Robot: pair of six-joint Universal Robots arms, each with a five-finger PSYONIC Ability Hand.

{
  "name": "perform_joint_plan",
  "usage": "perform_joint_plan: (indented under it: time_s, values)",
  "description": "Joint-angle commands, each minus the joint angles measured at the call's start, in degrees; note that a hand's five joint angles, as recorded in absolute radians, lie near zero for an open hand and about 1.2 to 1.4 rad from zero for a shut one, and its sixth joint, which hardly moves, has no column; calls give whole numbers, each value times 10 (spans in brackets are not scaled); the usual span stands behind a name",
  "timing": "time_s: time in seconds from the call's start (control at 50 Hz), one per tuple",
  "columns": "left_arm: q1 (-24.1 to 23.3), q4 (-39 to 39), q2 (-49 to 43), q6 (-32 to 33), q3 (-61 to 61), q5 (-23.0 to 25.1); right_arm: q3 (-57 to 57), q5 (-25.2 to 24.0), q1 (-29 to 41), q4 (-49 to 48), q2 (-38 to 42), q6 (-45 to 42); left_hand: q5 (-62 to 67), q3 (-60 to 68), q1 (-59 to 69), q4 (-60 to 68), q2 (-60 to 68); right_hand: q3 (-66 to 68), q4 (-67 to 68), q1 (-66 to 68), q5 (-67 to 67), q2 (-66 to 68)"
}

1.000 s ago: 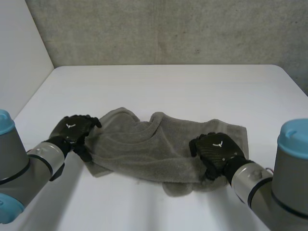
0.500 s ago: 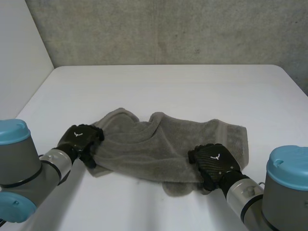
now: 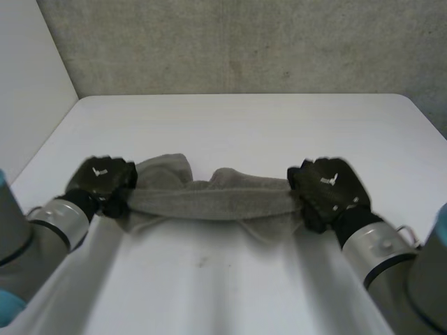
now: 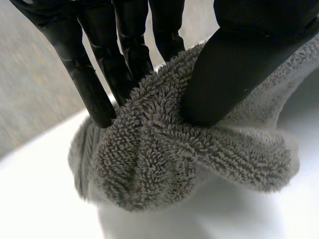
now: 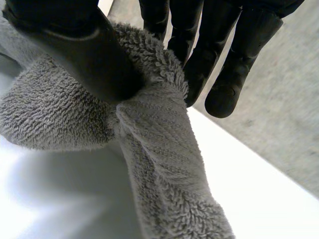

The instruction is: Fold the towel.

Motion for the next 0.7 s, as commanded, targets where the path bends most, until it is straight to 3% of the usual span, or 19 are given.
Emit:
perform_joint_plan:
  time_s: [0.02,0.18,0.3,0.38,0.46,0.54,0.62,0.7]
  values:
    - [-3,-89,124,1,9,3,-104,-5,-37,209,-39,-68,126,109,134,104,106,42,33,56,46,65]
    - [-11,-187,130,2,43,4,-207,-7,-45,279,29,-101,126,109,134,104,106,42,33,56,46,65]
    - [-18,-187,20,4,117,1,-293,-9,-40,258,122,-113,126,109,134,104,106,42,33,56,46,65]
    - [-24,-159,-64,-3,261,-6,-406,-5,-37,150,183,-113,126,109,134,104,106,42,33,56,46,65]
    - [-36,-119,-87,-17,374,-26,-465,-5,-37,40,195,-113,126,109,134,104,106,42,33,56,46,65]
    - [-41,-31,-84,-70,487,-80,-509,-9,-41,-126,187,-110,126,109,134,104,106,42,33,56,46,65]
    - [-41,10,-75,-101,504,-100,-510,-5,-42,-173,172,-110,126,109,134,104,106,42,33,56,46,65]
    - [-42,7,-54,-116,469,-100,-484,-7,-44,-111,160,-109,126,109,134,104,106,42,33,56,46,65]
